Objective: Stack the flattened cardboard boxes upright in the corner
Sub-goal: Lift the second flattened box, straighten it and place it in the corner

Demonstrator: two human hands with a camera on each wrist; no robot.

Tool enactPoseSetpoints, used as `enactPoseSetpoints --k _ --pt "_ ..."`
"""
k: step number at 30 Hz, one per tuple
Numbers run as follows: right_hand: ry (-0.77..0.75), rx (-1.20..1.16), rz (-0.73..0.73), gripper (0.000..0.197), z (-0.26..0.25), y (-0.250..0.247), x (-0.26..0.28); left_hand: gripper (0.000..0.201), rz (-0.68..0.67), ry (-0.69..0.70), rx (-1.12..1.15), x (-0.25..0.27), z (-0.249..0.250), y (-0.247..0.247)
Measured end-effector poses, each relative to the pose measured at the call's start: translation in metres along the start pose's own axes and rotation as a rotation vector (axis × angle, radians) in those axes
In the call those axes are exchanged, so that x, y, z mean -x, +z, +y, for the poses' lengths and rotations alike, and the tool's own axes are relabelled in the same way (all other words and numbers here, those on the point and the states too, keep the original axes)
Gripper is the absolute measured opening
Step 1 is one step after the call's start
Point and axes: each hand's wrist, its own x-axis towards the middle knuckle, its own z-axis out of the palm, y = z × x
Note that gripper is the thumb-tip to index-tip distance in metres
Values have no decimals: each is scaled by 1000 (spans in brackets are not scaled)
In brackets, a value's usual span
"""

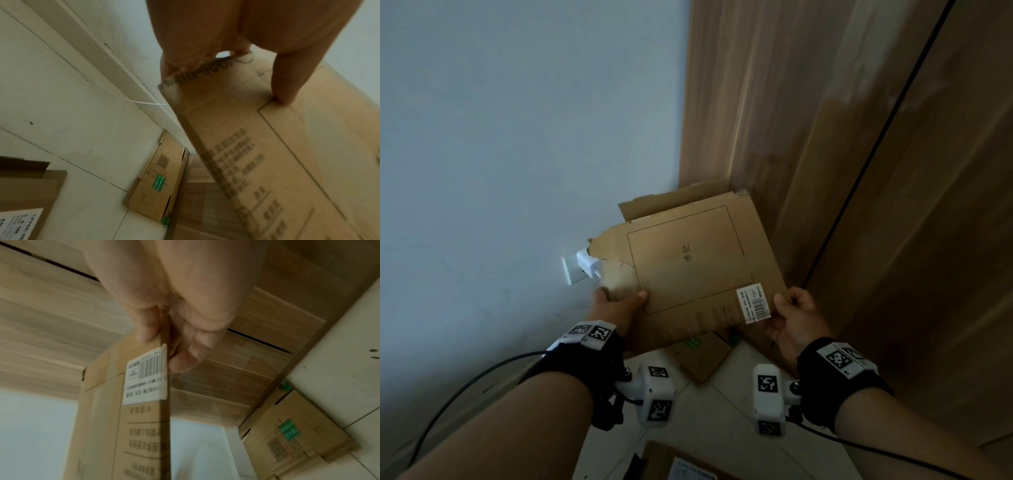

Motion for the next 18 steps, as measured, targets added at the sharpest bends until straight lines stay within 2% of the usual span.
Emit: enactPoseSetpoints --k 3,6,9,11,15,18 --pt "7 -34 -10 16 1 2 -6 92 -20 0 57 -8 0 0" --pt "32 -57 -49 38 -3 -3 -10 85 26 33 -7 -9 2 -5" --pt "77 16 -104 47 -6 -7 -13 84 20 64 -132 -10 3 -9" --pt "96 39 -89 44 -7 -9 -14 83 -19 104 -169 -8 5 -8" --pt "120 78 -75 50 -10 -16 -16 82 -99 199 -267 0 8 0" --pt "99 64 -82 43 -12 -23 -19 83 -119 243 -344 4 9 6"
